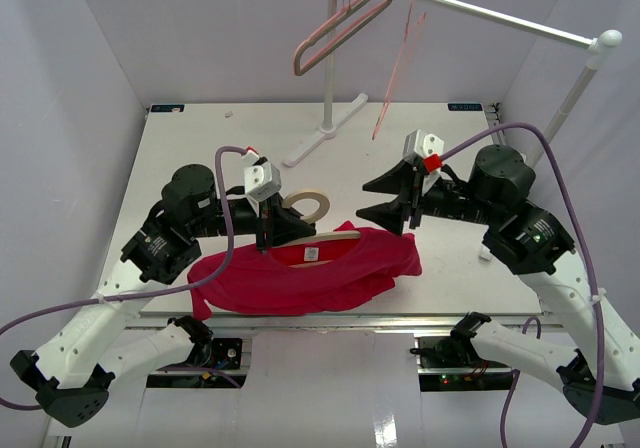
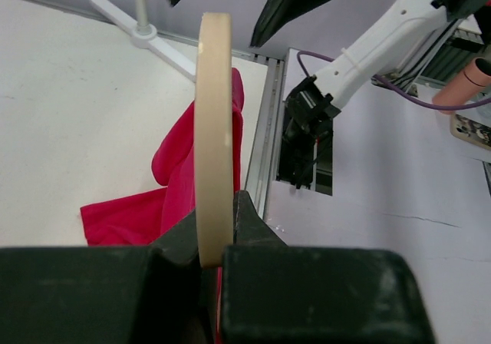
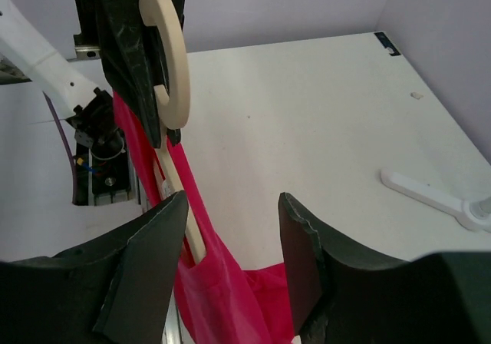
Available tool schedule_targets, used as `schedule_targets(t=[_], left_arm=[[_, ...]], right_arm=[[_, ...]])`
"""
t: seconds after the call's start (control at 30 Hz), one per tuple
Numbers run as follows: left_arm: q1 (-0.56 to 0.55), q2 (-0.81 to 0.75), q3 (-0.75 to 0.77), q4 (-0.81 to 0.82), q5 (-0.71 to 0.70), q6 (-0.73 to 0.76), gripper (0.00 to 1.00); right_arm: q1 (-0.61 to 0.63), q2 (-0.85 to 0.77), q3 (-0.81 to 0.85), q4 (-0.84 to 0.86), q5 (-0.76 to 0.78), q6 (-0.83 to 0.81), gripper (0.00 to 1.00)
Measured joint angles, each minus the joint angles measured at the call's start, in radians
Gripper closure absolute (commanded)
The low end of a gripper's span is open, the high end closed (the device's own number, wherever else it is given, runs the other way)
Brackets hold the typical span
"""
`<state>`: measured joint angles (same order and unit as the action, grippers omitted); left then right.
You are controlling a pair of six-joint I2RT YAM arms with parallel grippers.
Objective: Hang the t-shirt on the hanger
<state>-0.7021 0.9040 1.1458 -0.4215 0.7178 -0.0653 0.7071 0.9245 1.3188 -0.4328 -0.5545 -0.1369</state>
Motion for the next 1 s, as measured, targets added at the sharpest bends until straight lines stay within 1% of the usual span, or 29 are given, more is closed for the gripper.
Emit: schedule_targets(t=[0.27, 0.5, 0.67, 0.83, 0.9, 0.93, 0.97, 1.0], left_arm=[[0.000, 0.008, -0.001, 0.043, 0.098, -0.015, 1.00], [0.000, 0.038, -0.033, 0.094, 0.135, -0.043, 1.00], [0.000, 0.065, -0.044, 0.116, 0.139, -0.055, 1.00], [0.000, 0.075, -0.052, 0.144, 0.149, -0.068, 1.00], [0.000, 0.075, -0.062, 0.160, 0.162, -0.073, 1.00], [0.000, 0.076, -0.067, 0.167, 0.167, -0.076, 1.00], [0.000, 0.076, -0.072, 0.171, 0.172, -0.077, 1.00], [0.000, 0.076, -0.076, 0.171, 0.175, -0.079, 1.00]], right_arm=[[0.001, 0.036, -0.063, 0.182, -0.124, 0.082, 0.44], [0.028, 0.046, -0.093, 0.358, -0.198, 0.161, 0.44], [0.058, 0.074, -0.124, 0.410, -0.226, 0.189, 0.44], [0.081, 0.119, -0.124, 0.421, -0.234, 0.208, 0.47], [0.089, 0.128, -0.124, 0.432, -0.228, 0.214, 0.52], [0.092, 0.131, -0.124, 0.435, -0.224, 0.215, 0.58], [0.095, 0.134, -0.124, 0.437, -0.217, 0.217, 0.71], [0.098, 0.137, -0.124, 0.438, -0.211, 0.218, 0.80]])
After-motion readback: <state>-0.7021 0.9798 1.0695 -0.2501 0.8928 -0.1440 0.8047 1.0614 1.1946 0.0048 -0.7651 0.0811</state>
